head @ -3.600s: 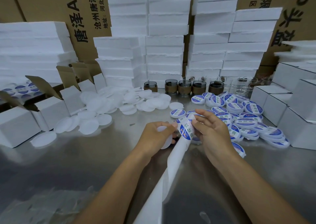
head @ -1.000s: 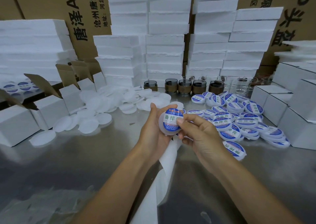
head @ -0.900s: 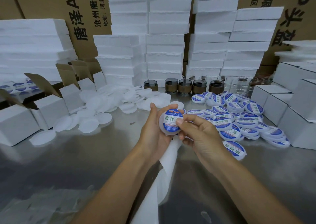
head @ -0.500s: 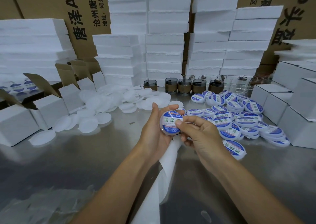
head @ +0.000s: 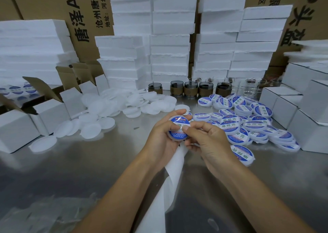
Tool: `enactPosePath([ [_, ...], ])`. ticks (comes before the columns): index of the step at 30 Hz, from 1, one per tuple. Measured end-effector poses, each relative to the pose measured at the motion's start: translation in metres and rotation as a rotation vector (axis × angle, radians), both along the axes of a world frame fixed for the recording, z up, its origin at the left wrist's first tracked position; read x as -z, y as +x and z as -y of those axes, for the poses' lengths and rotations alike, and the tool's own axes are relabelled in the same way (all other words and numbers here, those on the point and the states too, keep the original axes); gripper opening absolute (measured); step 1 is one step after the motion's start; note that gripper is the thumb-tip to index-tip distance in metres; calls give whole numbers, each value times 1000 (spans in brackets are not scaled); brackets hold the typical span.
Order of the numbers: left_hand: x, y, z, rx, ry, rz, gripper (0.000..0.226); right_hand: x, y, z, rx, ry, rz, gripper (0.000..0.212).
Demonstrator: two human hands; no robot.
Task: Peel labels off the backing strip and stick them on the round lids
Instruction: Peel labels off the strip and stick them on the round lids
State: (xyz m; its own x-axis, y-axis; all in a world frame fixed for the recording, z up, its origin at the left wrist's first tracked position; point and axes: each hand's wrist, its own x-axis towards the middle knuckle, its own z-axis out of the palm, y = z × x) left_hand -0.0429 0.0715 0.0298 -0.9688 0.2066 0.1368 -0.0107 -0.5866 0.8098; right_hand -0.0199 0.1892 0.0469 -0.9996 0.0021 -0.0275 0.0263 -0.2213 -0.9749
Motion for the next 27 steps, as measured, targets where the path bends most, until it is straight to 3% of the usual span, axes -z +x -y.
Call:
enactPosePath([
  [15, 0, 0, -1, -3, -20, 0, 41, 1, 0, 0, 28, 16, -4, 6],
  [27, 0, 5, -5, -60, -163, -93, 34, 9, -3, 1, 168, 259, -185, 13],
])
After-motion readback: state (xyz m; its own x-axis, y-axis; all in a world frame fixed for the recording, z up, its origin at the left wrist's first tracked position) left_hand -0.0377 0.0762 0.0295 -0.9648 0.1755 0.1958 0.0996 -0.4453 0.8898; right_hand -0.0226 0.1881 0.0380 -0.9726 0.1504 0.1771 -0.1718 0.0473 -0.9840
